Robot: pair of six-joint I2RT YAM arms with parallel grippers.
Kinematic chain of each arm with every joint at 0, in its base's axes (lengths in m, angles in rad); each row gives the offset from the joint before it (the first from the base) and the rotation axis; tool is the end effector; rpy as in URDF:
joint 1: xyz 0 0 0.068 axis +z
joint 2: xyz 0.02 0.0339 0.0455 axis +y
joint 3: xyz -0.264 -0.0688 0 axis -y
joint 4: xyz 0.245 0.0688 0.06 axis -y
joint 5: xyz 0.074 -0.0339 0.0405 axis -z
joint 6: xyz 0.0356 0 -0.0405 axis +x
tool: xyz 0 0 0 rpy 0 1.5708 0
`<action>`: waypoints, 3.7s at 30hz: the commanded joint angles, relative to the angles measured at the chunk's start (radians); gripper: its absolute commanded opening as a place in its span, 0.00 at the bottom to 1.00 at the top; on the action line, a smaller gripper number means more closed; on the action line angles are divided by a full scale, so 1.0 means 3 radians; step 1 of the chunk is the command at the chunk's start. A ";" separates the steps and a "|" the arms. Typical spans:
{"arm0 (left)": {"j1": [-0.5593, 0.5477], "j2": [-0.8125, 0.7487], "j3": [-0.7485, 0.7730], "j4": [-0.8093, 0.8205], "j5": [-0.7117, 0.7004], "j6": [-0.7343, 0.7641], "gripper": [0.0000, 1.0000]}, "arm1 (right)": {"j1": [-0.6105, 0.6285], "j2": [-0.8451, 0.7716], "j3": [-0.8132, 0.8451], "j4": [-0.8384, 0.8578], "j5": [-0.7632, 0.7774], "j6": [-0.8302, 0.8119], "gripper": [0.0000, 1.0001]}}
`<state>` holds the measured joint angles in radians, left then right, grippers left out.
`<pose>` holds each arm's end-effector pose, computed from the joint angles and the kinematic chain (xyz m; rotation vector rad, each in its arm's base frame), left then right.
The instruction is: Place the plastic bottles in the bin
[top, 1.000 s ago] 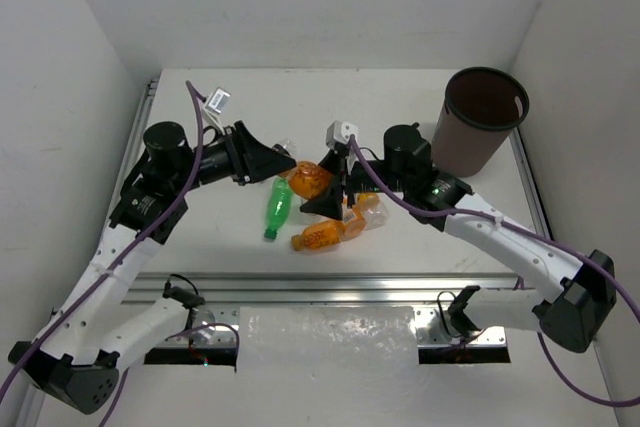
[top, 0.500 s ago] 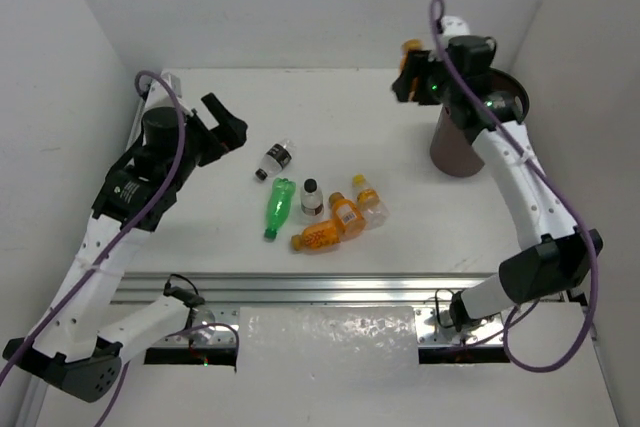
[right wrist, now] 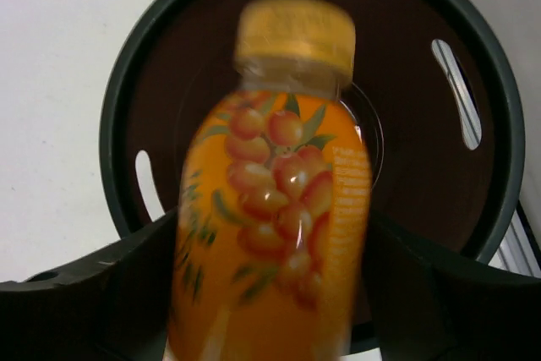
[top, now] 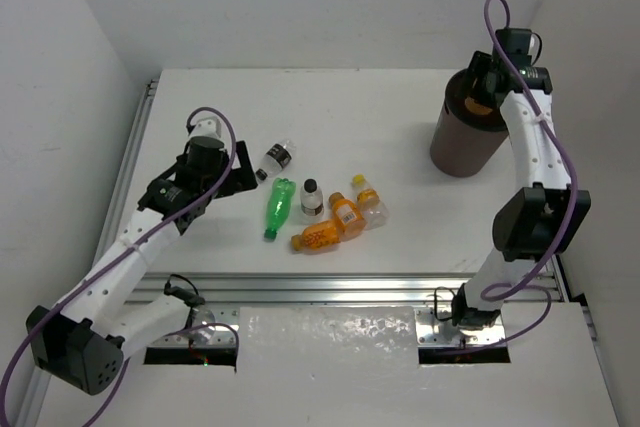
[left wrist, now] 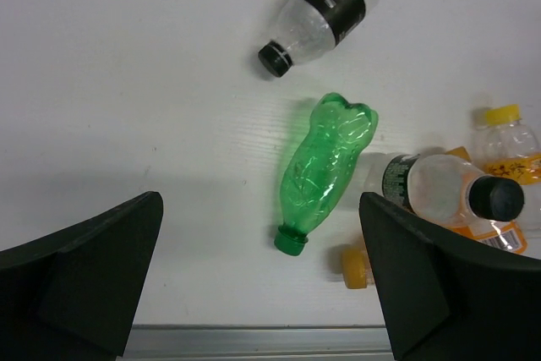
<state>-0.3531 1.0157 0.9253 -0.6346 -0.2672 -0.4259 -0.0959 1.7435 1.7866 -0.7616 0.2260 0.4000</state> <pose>0.2016 -0.0643 0.3037 -0.2191 2.2563 -0.1054 0.3868 -0.0452 0.3725 0.6693 2.1682 -0.0984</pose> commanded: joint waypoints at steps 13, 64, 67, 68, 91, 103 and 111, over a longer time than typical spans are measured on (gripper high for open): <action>-0.0004 -0.0394 -0.0001 0.0183 -0.0218 0.0029 1.00 | 0.1299 -0.1469 -0.1192 0.0732 -0.0598 -0.0071 0.99; -0.0025 -0.0629 -0.0292 0.0336 0.0293 0.0177 1.00 | 0.3367 -0.0304 -0.1707 0.1915 0.0300 -0.0060 0.25; -0.0025 -0.0650 -0.0287 0.0331 0.0267 0.0167 1.00 | 0.3362 -0.0478 -0.1539 0.1823 0.0407 -0.0213 0.25; -0.0025 -0.0650 -0.0292 0.0331 0.0262 0.0167 1.00 | 0.3352 -0.0529 -0.1492 0.1798 0.0463 -0.0264 0.25; -0.0045 -0.0533 -0.0287 0.0321 0.0252 0.0167 1.00 | 0.0188 -0.0484 0.0293 0.0207 0.0434 -0.0409 0.41; -0.0061 -0.0394 -0.0272 0.0295 0.0216 0.0147 1.00 | 0.0542 -0.0887 0.0284 -0.0003 -0.0283 -0.0208 0.99; -0.0066 -0.0425 -0.0282 0.0280 0.0129 0.0111 1.00 | 0.1551 -0.1614 -0.1475 0.0529 -0.1004 -0.0193 0.98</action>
<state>-0.3614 0.9020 0.8356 -0.5732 -0.2096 -0.3862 0.3099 1.2140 1.4651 -0.6598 -0.0166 0.3199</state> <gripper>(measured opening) 0.996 0.984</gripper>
